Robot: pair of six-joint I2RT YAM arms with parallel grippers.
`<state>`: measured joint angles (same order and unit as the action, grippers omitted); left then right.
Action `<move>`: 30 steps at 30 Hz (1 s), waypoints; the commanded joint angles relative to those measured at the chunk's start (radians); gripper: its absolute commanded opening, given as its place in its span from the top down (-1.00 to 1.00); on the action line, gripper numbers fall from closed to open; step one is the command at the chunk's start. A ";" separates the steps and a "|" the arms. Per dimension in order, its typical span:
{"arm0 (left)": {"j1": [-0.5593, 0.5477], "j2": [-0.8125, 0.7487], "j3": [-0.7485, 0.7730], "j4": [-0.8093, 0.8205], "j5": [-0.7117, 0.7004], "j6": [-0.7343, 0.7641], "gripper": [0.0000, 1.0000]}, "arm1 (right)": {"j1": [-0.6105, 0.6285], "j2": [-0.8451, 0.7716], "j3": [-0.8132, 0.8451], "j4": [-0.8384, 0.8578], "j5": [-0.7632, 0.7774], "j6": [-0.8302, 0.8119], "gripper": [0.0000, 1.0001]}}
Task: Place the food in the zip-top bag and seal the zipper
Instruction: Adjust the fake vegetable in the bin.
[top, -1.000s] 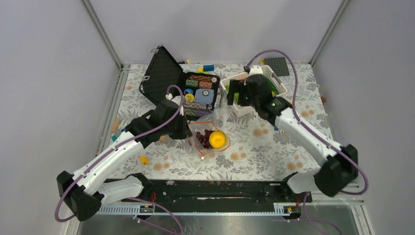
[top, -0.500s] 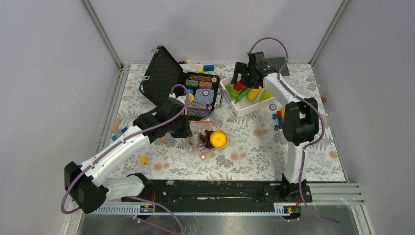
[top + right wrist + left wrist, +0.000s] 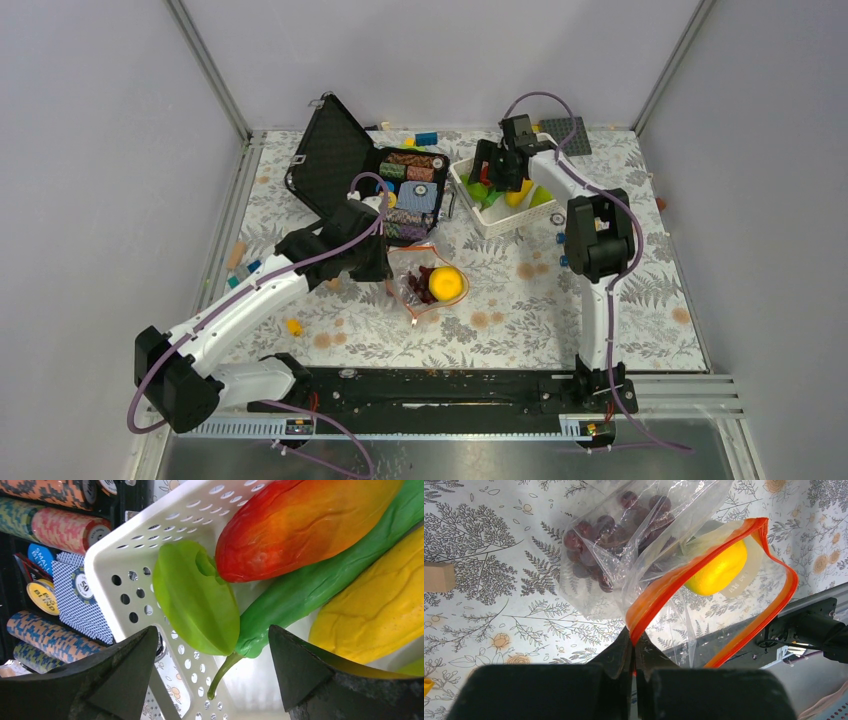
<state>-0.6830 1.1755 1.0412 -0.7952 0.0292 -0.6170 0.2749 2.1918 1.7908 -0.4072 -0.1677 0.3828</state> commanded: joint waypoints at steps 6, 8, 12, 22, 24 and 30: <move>0.005 -0.017 0.024 0.042 0.007 0.012 1.00 | 0.003 0.037 0.031 0.016 -0.099 0.002 -0.71; 0.005 -0.014 0.024 0.043 0.015 0.012 1.00 | 0.003 0.036 0.022 0.007 -0.093 -0.007 -0.71; 0.006 -0.009 0.024 0.056 0.031 0.013 1.00 | 0.003 0.031 0.019 -0.038 -0.014 -0.014 -0.71; 0.005 0.008 0.035 0.055 0.036 0.013 1.00 | 0.003 -0.053 -0.032 -0.099 0.306 -0.013 -0.71; 0.005 0.012 0.034 0.055 0.037 0.013 1.00 | 0.003 -0.069 -0.041 -0.080 0.312 -0.005 -0.71; 0.005 0.005 0.031 0.056 0.030 0.013 1.00 | 0.003 -0.125 -0.128 0.109 0.096 -0.048 -0.69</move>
<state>-0.6823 1.1881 1.0412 -0.7830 0.0532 -0.6170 0.2749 2.1738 1.7226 -0.4503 0.0544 0.3740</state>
